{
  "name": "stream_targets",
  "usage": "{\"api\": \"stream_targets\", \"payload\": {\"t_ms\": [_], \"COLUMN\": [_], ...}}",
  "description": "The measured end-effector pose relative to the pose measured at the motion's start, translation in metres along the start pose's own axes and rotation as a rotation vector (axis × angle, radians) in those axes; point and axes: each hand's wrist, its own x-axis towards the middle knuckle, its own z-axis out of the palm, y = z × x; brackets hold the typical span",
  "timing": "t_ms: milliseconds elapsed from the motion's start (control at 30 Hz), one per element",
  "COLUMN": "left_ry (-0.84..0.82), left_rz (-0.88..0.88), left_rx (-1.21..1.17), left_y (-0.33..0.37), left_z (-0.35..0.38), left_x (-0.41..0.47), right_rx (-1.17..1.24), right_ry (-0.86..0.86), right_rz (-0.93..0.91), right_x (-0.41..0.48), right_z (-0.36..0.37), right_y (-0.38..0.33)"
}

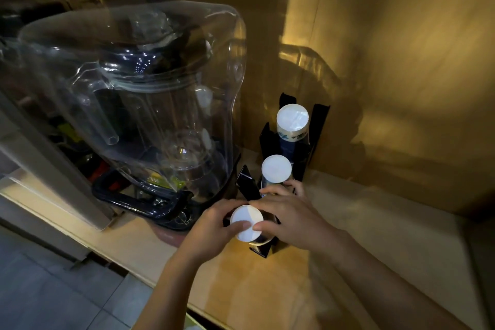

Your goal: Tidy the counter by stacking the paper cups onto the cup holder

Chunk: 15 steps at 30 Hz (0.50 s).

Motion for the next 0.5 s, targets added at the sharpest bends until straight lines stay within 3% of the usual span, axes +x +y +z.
{"api": "stream_targets", "payload": {"t_ms": [333, 433, 500], "left_ry": [-0.015, -0.019, 0.079], "left_rz": [-0.027, -0.055, 0.017], "left_rx": [0.338, 0.492, 0.497], "left_y": [0.023, 0.037, 0.052], "left_z": [-0.004, -0.014, -0.019], "left_x": [-0.003, -0.003, -0.003], "right_rx": [-0.172, -0.11, -0.05], "right_ry": [-0.154, -0.131, -0.134], "right_rz": [0.034, 0.005, 0.05], "right_x": [0.002, 0.005, 0.008], "right_z": [-0.009, -0.024, -0.042], "right_y": [0.0, -0.002, -0.002]}}
